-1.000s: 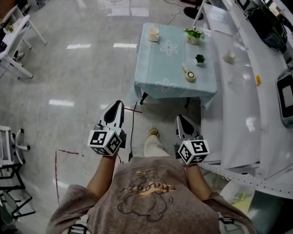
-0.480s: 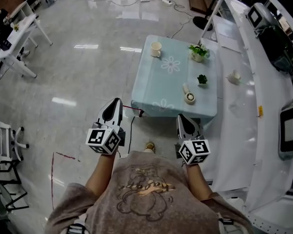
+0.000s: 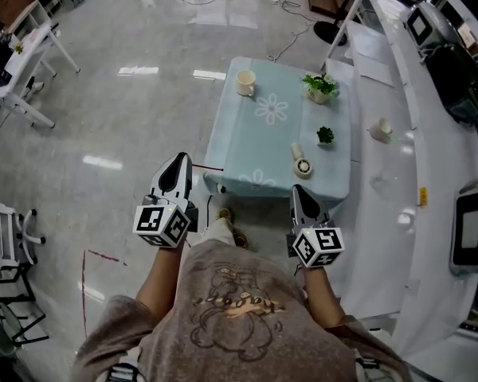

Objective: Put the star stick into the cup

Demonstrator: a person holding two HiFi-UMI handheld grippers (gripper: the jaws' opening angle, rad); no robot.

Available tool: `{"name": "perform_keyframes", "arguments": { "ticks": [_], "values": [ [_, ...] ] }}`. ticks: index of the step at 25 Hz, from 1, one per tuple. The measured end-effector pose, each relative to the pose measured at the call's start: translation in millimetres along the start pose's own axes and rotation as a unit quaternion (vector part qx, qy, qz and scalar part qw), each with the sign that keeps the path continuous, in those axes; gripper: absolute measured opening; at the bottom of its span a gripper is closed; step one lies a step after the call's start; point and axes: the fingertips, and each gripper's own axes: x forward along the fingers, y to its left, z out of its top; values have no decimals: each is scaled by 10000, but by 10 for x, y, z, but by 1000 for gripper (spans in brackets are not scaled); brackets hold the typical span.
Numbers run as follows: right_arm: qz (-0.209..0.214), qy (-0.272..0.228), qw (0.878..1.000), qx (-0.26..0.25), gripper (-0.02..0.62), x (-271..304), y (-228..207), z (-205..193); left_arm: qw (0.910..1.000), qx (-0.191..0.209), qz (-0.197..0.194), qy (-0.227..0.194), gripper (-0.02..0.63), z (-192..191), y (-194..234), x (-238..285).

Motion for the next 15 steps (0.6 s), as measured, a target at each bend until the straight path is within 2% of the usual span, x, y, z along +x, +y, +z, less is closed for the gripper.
{"name": "perform_keyframes", "arguments": {
  "ticks": [15],
  "values": [
    [-171, -78, 9998, 88, 2, 833, -391, 247, 9995, -13, -303, 69, 34, 13, 182, 1182]
  ]
}}
